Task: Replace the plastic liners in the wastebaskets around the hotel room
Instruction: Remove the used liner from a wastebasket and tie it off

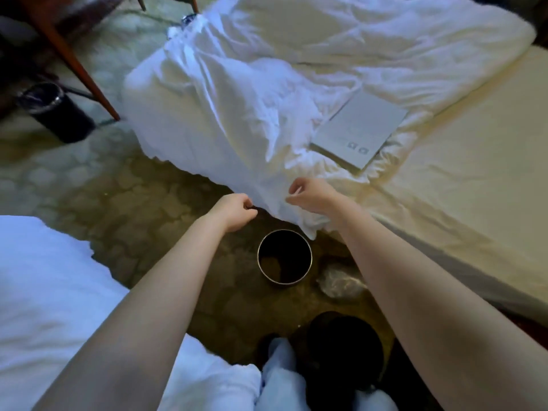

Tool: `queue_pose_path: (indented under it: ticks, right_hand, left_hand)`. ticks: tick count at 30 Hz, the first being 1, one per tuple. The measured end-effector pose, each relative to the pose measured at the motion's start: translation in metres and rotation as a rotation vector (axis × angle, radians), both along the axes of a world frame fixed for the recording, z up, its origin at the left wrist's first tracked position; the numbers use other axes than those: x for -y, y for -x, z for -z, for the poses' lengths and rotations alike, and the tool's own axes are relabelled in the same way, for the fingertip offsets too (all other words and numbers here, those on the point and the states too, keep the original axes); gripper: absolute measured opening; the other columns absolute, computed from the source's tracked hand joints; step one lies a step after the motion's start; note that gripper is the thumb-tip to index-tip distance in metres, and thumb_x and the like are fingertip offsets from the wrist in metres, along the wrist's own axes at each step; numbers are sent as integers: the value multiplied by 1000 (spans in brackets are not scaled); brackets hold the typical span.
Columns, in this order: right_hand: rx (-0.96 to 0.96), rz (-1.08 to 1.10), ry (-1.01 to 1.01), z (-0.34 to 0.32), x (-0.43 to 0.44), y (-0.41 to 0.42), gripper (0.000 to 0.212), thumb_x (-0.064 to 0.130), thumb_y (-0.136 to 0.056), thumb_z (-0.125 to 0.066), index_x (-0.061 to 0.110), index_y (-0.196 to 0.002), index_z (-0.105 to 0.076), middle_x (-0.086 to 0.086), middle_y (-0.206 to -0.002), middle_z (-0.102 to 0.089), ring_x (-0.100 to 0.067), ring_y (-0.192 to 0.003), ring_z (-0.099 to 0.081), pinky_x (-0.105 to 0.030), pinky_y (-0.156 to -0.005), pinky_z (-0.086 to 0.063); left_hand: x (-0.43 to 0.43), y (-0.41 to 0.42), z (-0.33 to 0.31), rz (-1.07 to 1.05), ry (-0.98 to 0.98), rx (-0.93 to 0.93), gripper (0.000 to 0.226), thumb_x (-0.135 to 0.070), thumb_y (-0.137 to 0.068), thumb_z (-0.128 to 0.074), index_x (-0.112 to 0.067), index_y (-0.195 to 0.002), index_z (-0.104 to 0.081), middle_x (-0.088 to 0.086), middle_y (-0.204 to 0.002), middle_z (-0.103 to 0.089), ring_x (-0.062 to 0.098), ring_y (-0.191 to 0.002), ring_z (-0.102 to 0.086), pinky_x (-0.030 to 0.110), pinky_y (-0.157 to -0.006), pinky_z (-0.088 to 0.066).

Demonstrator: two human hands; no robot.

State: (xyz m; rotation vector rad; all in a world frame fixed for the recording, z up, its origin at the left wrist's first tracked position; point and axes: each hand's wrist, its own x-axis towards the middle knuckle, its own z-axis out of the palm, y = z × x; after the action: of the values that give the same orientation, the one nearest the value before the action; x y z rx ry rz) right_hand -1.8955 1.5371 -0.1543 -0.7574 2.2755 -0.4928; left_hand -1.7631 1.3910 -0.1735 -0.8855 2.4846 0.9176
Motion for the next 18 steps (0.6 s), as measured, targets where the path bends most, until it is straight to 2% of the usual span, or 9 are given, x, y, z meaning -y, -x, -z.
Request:
queue_pose_path:
  ticks: [2,6,10,14,18]
  right_hand:
    - [-26,-66,29,-34,31,-17,23,30,-91,-61,17,-111,-62,-1,-106,-60,-19,-98,-57,-33,-87,-49]
    - [-80,-200,96,-81,89,-55,23,28,-91,-62,18,-112,-60,0,-104,-55,-19,-97,-53,-28,-77,-41]
    - [-130,-347,140,-114,143,-99,19,29,-91,-62,19,-107,-62,-2,-107,-57,-21,-99,-55,-30,-84,-47]
    - [-140,-486,197,-145,195,-145,9,31,-91,-62,24,-96,-60,-4,-106,-60,-24,-99,-60,-33,-87,-50]
    - [-163,-702,219,-172,246,-193,22,30,-95,-57,13,-107,-64,-6,-104,-61,-25,-100,-58,-38,-92,-49]
  left_hand:
    - [24,-28,-29,-82,14,-28,34,-28,-93,-56,-11,-123,-57,8,-124,-59,23,-112,-56,33,-91,-45]
    - [66,-86,-71,-251,41,-73,35,-28,-93,-57,-12,-124,-57,8,-125,-59,24,-112,-56,34,-93,-47]
    - [101,-147,-109,-426,56,-133,32,-25,-93,-57,-10,-121,-59,9,-121,-60,21,-100,-58,30,-83,-47]
    - [134,-211,-153,-607,109,-192,28,-26,-92,-57,-11,-115,-61,8,-117,-61,23,-100,-59,32,-82,-48]
    - [162,-272,-188,-783,159,-227,25,-26,-90,-57,-12,-109,-64,7,-111,-64,25,-102,-59,34,-88,-50]
